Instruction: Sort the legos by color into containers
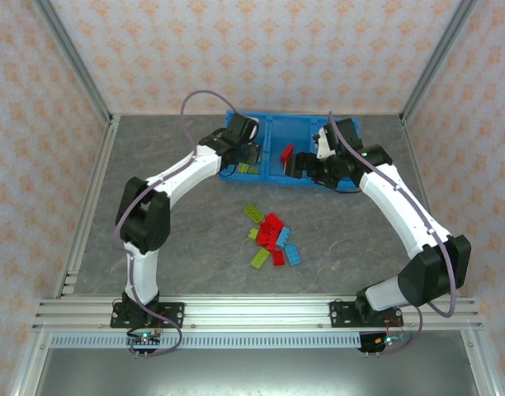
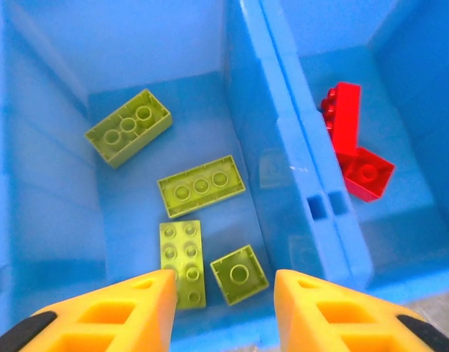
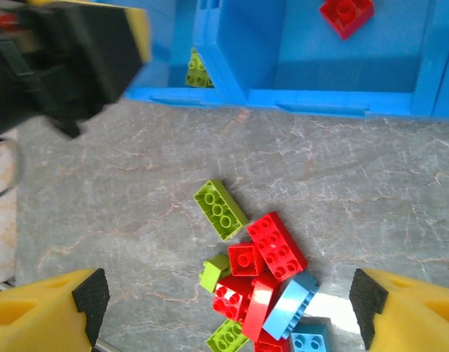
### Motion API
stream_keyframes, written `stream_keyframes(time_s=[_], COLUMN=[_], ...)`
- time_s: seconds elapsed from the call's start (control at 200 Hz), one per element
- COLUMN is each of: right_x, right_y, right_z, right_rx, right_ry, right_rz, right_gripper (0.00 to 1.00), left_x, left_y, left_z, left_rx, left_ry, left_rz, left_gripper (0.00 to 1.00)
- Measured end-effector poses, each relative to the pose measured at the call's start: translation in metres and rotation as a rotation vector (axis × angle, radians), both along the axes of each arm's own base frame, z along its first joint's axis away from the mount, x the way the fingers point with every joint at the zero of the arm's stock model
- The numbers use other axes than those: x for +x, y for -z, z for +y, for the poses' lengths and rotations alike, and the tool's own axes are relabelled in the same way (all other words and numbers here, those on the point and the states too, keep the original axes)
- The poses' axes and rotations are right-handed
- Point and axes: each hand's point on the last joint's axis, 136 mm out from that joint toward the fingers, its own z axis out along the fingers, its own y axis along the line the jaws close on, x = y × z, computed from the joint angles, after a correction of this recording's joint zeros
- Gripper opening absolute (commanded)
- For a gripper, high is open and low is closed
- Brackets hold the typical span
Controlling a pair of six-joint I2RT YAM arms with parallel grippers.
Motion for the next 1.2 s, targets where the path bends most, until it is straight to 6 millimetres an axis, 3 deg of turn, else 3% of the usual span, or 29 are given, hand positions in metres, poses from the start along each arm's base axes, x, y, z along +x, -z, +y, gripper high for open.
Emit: stream_keyframes(time_s=[0.1,0.25,0.315,0.385,0.49,0.566,0.711,0.761,0.901,1.016,1.196], right_x=[-0.008,-0.030,-0.037,-0.042,-0.041,-0.037,-0.027,-0.025,-0.020,-0.019,-0.016], right_y=[0.005,0.029,0.047,0.071,0.111,0.135,0.164,0.169,0.182,0.193,0.195], right_z=[0.013,0.060,0.081,0.098,0.111,0.116,0.122,0.125,0.129,0.128,0.126], right_rx=[-0.060,-0.169,-0.215,-0.262,-0.345,-0.391,-0.453,-0.462,-0.483,-0.505,-0.525], right_ry=[-0.045,-0.218,-0.298,-0.366,-0.427,-0.451,-0.488,-0.495,-0.515,-0.527,-0.511], right_rz=[-0.023,-0.034,-0.021,0.004,0.054,0.081,0.100,0.103,0.109,0.118,0.113], right_gripper=[0.87,0.87,0.86,0.84,0.82,0.80,0.73,0.71,0.60,0.45,0.34], left_x=[-0.030,-0.093,-0.122,-0.150,-0.188,-0.212,-0.242,-0.248,-0.257,-0.256,-0.254], left_y=[-0.040,-0.118,-0.141,-0.151,-0.139,-0.113,-0.058,-0.042,-0.014,-0.010,-0.009], left_z=[0.013,0.040,0.053,0.065,0.080,0.088,0.098,0.101,0.105,0.103,0.100], left_rx=[-0.044,-0.091,-0.072,-0.031,0.055,0.117,0.212,0.230,0.260,0.265,0.263], left_ry=[0.014,0.091,0.142,0.205,0.309,0.385,0.503,0.521,0.557,0.573,0.576], left_rz=[-0.052,-0.216,-0.290,-0.347,-0.385,-0.368,-0.306,-0.290,-0.262,-0.279,-0.303], left_gripper=[0.40,0.40,0.42,0.44,0.52,0.63,0.68,0.75,0.76,0.77,0.80])
